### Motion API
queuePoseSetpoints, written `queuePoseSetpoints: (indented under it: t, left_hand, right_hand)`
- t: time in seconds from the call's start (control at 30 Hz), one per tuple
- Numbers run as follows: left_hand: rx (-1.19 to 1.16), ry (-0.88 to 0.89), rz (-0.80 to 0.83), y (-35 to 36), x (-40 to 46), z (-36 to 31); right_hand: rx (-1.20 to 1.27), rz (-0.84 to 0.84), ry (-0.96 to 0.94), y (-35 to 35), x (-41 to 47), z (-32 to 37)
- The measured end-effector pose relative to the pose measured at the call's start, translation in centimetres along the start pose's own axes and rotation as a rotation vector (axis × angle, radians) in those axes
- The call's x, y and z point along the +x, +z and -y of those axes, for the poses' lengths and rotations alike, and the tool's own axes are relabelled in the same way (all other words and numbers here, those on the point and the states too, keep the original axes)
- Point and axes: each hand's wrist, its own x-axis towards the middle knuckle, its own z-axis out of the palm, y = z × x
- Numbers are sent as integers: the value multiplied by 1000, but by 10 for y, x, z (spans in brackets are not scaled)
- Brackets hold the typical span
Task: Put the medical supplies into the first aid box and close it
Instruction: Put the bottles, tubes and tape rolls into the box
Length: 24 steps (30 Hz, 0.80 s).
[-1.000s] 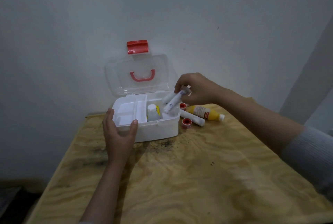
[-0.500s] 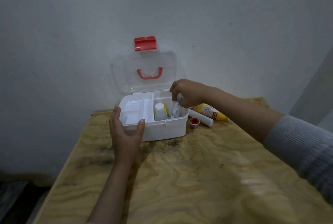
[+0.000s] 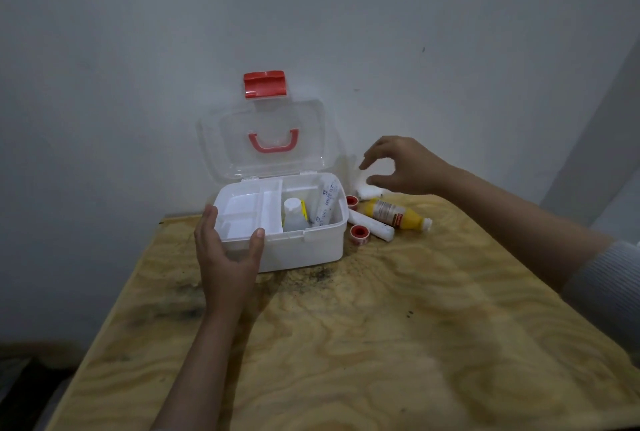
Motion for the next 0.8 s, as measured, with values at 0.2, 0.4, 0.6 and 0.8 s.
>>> queuePoseSetpoints:
  t: [0.2,0.4,0.6,0.8]
  left_hand:
    - [4,22,-10,1,0,0]
    - [-3,18,-18,2,0,-3]
    - [12,9,-22,1,0,-2]
    - [3,14,-16,1,0,-2]
  right_hand:
    - [-33,72,219,8,-49,-42]
    - [68,52,386,30,-80,-62]
    - [125,-120,421,58,-89,-71]
    - [226,-446,419,61,-96,-63]
